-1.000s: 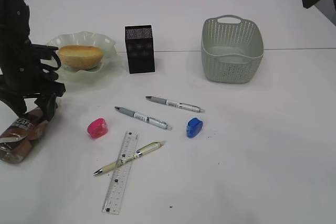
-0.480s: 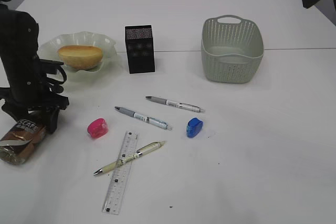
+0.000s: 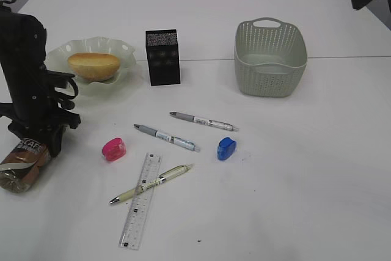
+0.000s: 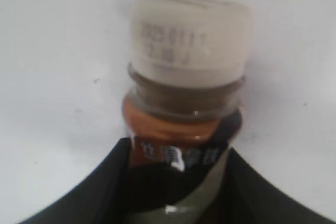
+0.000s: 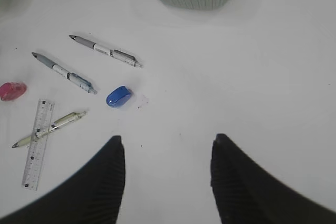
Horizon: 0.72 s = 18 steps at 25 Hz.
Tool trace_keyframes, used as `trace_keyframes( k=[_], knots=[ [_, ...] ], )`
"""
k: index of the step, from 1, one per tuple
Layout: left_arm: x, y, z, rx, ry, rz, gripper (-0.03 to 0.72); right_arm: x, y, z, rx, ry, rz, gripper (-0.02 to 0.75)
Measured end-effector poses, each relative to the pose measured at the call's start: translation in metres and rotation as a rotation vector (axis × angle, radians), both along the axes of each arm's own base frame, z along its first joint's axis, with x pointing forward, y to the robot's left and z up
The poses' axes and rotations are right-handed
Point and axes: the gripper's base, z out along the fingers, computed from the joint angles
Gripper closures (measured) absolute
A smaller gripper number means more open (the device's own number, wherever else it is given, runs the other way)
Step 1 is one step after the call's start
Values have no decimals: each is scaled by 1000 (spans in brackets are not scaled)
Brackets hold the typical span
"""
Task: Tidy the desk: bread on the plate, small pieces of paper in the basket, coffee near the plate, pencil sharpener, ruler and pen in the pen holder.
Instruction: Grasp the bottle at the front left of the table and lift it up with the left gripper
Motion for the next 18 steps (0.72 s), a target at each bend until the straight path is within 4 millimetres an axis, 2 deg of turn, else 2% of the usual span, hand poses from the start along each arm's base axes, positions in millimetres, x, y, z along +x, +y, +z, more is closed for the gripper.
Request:
trace_keyframes(
  k=[6,13,16,18],
  knots=[
    [-2,0,8,-1,-3,2,377,0,0,0,0,0,0,347],
    [-12,-2,71,-57,-121,24,379,0,0,0,0,0,1,347],
    [-27,-2,92,-90,-180,35,380,0,0,0,-1,0,2,347],
    [-45,0,103,-109,-243,38,380,0,0,0,-1,0,2,347]
  ],
)
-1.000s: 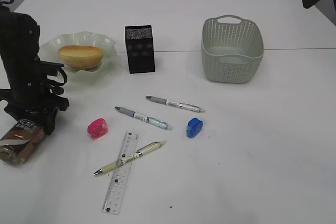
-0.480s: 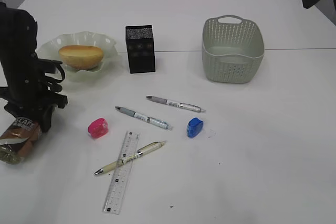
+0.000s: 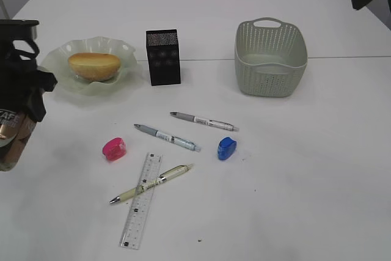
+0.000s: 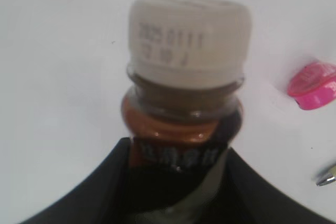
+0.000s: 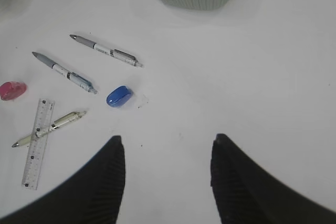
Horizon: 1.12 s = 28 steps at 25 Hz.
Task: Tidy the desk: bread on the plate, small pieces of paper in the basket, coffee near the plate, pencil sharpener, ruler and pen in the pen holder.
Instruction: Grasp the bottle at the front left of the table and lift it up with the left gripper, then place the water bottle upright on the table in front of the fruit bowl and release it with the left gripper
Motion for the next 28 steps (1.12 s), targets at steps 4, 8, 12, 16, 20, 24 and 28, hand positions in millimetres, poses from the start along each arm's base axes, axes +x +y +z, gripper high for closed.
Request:
trace_keyframes(
  k=[4,8,12,16,20,24,28],
  knots=[
    [-45,7,14,-30,-200,6,380,0,0,0,0,0,0,347],
    [-91,18,14,-73,-490,34,380,0,0,0,0,0,0,347],
    [-117,24,12,-82,-732,23,380,0,0,0,0,0,0,347],
    [-120,23,13,-96,-936,-2,380,0,0,0,0,0,0,347],
    [-107,21,19,-124,-1136,-10,380,0,0,0,-1,0,2,347],
    [-91,18,11,-149,-1279,-14,380,0,0,0,-10,-4,18,347],
    [-77,16,-11,-163,-1337,-14,380,0,0,0,-22,-7,33,347]
  ],
)
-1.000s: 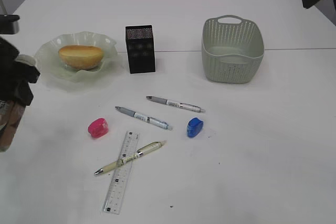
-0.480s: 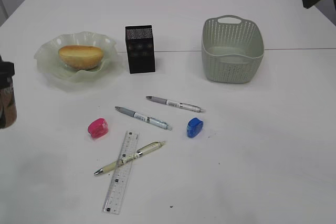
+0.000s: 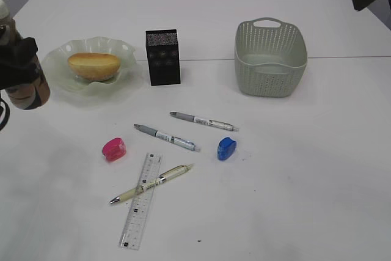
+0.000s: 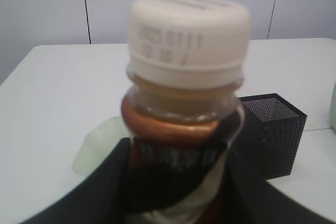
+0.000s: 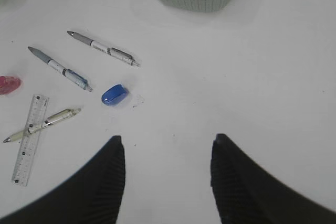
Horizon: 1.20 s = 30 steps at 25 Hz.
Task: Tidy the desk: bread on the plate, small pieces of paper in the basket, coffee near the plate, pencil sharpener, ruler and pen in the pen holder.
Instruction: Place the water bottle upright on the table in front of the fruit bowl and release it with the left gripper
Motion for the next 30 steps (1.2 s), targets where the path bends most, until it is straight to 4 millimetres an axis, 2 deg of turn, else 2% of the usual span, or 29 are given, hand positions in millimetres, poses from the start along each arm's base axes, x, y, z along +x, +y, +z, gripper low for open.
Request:
trace_keyframes(
  k=[3,6,9,19,26,30],
  knots=[
    [8,-1,-18,-7,-26,-2,380,0,-1,0,-11,-2,4,347],
    [13,-1,-44,-2,41,3,380,0,-1,0,-24,-5,12,347],
    [21,-2,-60,-1,82,11,380,0,-1,0,-24,-5,12,347],
    [58,-5,-83,-2,86,15,380,0,-2,0,-33,-8,19,347],
    [59,-4,-104,-1,142,31,380,0,-2,0,-33,-8,20,347],
    [60,-3,-105,-4,142,39,380,0,-2,0,-33,-8,20,347]
  ],
)
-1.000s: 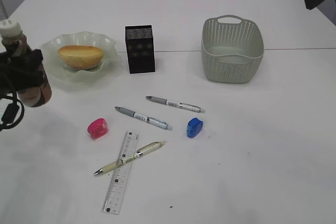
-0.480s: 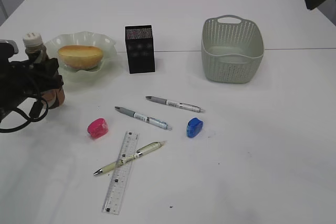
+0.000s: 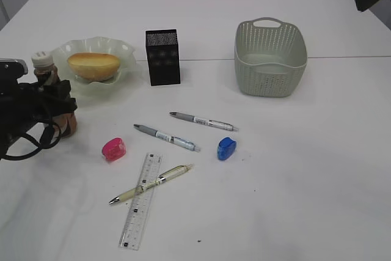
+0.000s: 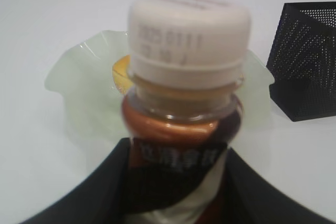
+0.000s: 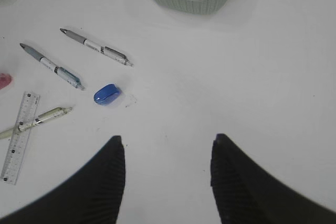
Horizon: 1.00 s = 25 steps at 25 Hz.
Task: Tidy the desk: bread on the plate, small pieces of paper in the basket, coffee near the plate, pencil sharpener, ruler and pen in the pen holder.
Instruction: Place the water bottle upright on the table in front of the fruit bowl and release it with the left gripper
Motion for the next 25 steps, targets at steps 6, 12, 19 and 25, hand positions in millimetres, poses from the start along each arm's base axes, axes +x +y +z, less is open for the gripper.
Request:
trace_keyframes(
  k=[6,12,19,25],
  knots=[
    [9,0,1,-4,-21,6,380,0,0,0,-2,0,0,347],
    [8,0,-1,-3,-15,6,380,0,0,0,-3,-1,-1,348],
    [8,-1,-1,-2,-14,1,380,0,0,0,-5,-1,-1,348],
    [8,-2,-1,1,-14,-7,360,0,0,0,-5,-1,-1,348]
  ],
)
